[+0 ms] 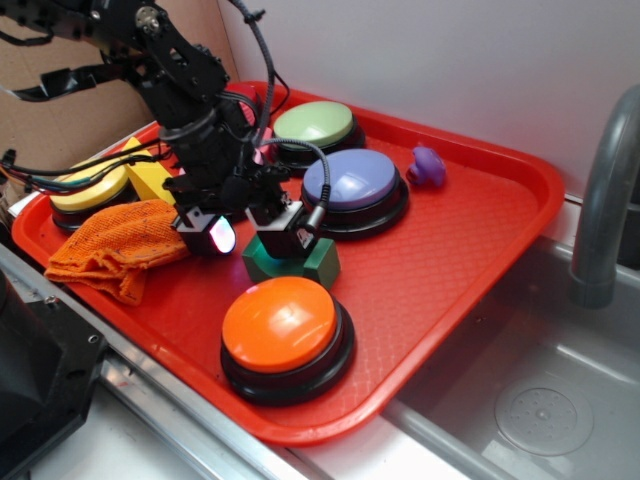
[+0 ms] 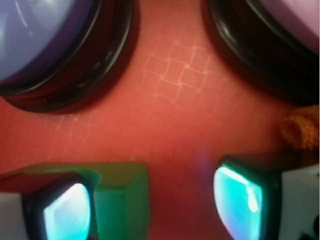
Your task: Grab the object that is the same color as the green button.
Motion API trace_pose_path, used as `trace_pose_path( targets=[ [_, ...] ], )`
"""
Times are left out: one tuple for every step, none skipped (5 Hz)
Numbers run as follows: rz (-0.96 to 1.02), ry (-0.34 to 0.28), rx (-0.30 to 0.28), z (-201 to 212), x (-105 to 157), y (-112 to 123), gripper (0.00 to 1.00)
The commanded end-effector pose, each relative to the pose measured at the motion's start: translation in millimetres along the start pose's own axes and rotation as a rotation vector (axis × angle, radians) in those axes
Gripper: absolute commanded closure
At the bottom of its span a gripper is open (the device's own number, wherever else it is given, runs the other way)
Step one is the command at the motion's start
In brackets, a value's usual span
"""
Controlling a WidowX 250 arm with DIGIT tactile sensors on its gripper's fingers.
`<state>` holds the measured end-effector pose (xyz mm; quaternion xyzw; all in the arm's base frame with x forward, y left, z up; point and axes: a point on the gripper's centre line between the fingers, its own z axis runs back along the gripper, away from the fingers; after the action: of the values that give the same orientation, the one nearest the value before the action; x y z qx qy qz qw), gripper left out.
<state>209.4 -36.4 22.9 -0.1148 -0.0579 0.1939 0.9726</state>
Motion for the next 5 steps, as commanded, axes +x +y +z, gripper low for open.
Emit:
trace_pose_path(
  targets=[
    [-0.028, -0.016, -0.002, 1, 1, -5, 1.0],
    [-0.032, -0.016, 0.003, 2, 2, -5, 1.0],
    [-0.042, -0.021, -0.016, 10, 5, -8, 1.0],
    [-0.059, -0.037, 0.032, 32, 9, -12, 1.0],
    [-0.124, -0.001, 0.096, 81, 15, -21, 1.0]
  ],
)
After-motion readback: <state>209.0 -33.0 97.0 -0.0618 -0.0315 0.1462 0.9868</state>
